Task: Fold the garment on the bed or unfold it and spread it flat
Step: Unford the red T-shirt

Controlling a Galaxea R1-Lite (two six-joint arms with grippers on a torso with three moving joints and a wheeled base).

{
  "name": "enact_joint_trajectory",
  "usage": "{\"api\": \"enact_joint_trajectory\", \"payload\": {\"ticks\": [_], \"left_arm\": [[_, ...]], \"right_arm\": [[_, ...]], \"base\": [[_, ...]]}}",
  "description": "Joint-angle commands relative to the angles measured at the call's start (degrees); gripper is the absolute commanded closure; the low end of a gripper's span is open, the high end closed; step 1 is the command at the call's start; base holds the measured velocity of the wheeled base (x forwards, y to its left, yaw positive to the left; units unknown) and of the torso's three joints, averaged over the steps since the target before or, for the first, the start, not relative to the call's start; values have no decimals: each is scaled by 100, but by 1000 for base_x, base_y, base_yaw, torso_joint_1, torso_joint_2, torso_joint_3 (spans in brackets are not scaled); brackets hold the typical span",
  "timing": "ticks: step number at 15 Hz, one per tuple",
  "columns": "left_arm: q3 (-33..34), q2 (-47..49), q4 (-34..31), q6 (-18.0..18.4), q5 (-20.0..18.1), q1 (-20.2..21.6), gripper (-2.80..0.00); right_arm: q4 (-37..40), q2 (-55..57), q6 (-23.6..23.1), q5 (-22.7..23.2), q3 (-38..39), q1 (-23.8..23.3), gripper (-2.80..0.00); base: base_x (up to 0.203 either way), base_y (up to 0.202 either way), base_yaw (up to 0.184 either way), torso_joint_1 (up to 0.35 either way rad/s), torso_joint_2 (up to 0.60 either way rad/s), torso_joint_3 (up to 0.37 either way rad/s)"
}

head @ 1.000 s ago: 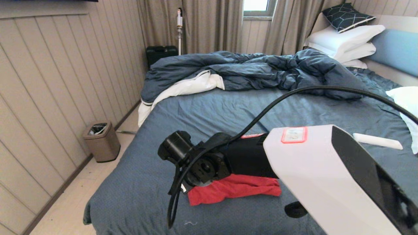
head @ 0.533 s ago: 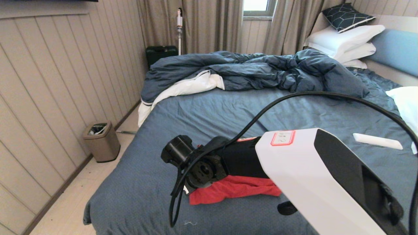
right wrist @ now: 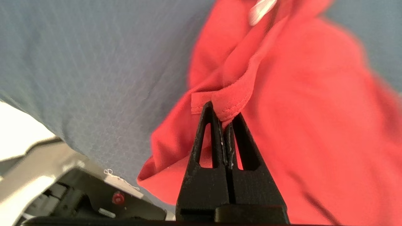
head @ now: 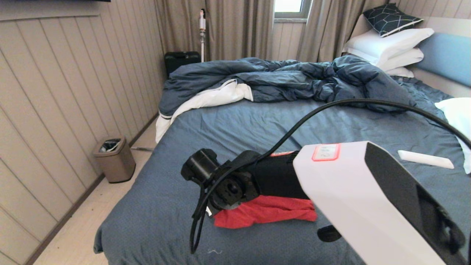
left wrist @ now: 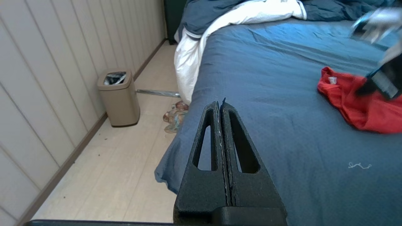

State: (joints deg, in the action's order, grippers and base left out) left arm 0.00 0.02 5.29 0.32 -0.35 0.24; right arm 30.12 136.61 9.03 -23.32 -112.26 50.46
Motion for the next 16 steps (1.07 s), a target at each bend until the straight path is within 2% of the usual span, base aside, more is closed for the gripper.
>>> {"api": "enact_joint_trajectory", "payload": {"ticks": [1, 4, 6, 9, 11, 14, 16], "left_arm": [[0, -2, 7, -5, 0, 2, 0], [0, -2, 7, 3, 0, 2, 0], [0, -2, 7, -6, 0, 2, 0], [0, -2, 7, -6, 0, 2, 0], [0, -2, 7, -6, 0, 2, 0], [0, -2, 7, 3, 0, 2, 0], [0, -2, 7, -5, 0, 2, 0]], "right_arm": [[29, -462, 18, -16, 40, -149, 0], [62, -1363, -5, -26, 254, -629, 0], [71, -2150, -112, -27, 584, -1262, 0], [33, -3128, -332, 67, 1527, -2579, 0], [8, -3504, -499, 285, 1971, -3498, 0], [-176, -3687, -788, 914, 2331, -4983, 0], [-544, -3582, -1144, 1307, 2604, -5937, 0]], "base": [[0, 0, 0, 0, 0, 0], [0, 0, 0, 0, 0, 0], [0, 0, 0, 0, 0, 0], [0, 0, 0, 0, 0, 0], [0, 0, 0, 0, 0, 0], [0, 0, 0, 0, 0, 0], [0, 0, 0, 0, 0, 0]]}}
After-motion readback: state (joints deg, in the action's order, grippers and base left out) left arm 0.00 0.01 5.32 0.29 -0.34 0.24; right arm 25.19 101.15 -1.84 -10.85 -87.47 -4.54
